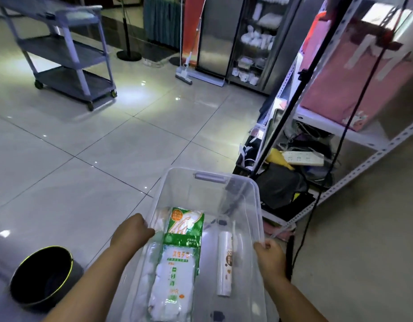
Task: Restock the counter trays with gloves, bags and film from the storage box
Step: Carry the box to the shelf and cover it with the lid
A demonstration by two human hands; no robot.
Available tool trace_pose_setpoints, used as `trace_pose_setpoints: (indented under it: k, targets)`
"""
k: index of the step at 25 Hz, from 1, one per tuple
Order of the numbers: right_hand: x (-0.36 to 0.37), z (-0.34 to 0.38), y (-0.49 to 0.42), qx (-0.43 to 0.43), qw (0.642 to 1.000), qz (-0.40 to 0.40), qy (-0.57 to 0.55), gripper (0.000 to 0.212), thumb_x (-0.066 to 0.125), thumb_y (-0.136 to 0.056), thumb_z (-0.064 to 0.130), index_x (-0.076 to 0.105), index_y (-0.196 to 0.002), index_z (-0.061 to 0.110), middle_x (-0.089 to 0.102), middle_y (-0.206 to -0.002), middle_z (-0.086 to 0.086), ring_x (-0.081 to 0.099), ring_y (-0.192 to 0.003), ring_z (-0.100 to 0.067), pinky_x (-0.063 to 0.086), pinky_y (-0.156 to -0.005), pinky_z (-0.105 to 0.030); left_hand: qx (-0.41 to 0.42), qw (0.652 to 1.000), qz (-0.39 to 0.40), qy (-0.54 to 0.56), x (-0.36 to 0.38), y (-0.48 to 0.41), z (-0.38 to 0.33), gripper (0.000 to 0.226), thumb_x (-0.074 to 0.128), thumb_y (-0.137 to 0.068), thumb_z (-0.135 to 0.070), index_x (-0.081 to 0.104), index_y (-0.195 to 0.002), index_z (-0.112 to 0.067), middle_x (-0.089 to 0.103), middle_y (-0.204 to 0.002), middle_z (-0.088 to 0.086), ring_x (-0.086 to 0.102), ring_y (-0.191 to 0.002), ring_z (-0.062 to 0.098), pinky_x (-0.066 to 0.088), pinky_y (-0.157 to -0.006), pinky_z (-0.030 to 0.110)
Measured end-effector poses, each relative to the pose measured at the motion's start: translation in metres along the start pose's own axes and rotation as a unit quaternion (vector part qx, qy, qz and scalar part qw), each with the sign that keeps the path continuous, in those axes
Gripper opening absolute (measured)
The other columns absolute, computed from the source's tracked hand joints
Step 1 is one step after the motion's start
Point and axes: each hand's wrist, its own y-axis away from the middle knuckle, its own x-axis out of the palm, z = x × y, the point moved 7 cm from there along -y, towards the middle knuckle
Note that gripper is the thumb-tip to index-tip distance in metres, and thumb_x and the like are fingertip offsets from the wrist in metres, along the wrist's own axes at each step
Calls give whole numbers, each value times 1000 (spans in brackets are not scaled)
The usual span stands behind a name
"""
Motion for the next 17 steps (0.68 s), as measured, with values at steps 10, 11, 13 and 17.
trace_pose_setpoints:
  k: [10,11,13,17]
  targets:
    - [137,134,-186,-31,997,63,20,19,56,-78,3,49,-62,9,45,-56,-3,37,-52,-17,30,-51,-28,-58,997,-8,47,-53,-203,-51,23,66,-71,-21,46,-65,-13,56,-60,7,60,-52,26,45,-57,28]
    - [153,150,-206,-37,996,73,28,19,56,-79,3,49,-62,9,46,-57,-4,38,-53,-18,31,-53,-29,-68,997,-10,45,-62,-222,-56,22,66,-70,-21,46,-64,-13,56,-59,7,60,-51,26,46,-56,28]
    - [188,187,-240,-61,991,105,53,13,57,-80,5,54,-67,4,50,-60,-7,42,-58,-20,33,-56,-31,-84,995,-29,55,-83,-259,-64,21,65,-70,-19,47,-64,-12,56,-58,7,59,-50,25,52,-57,31]
    - [254,253,-292,-97,985,124,66,12,59,-81,3,55,-71,-3,49,-64,-10,42,-60,-20,32,-52,-28,-114,989,-59,68,-124,-326,-67,21,67,-69,-21,48,-64,-14,57,-56,4,58,-45,23,50,-54,30]
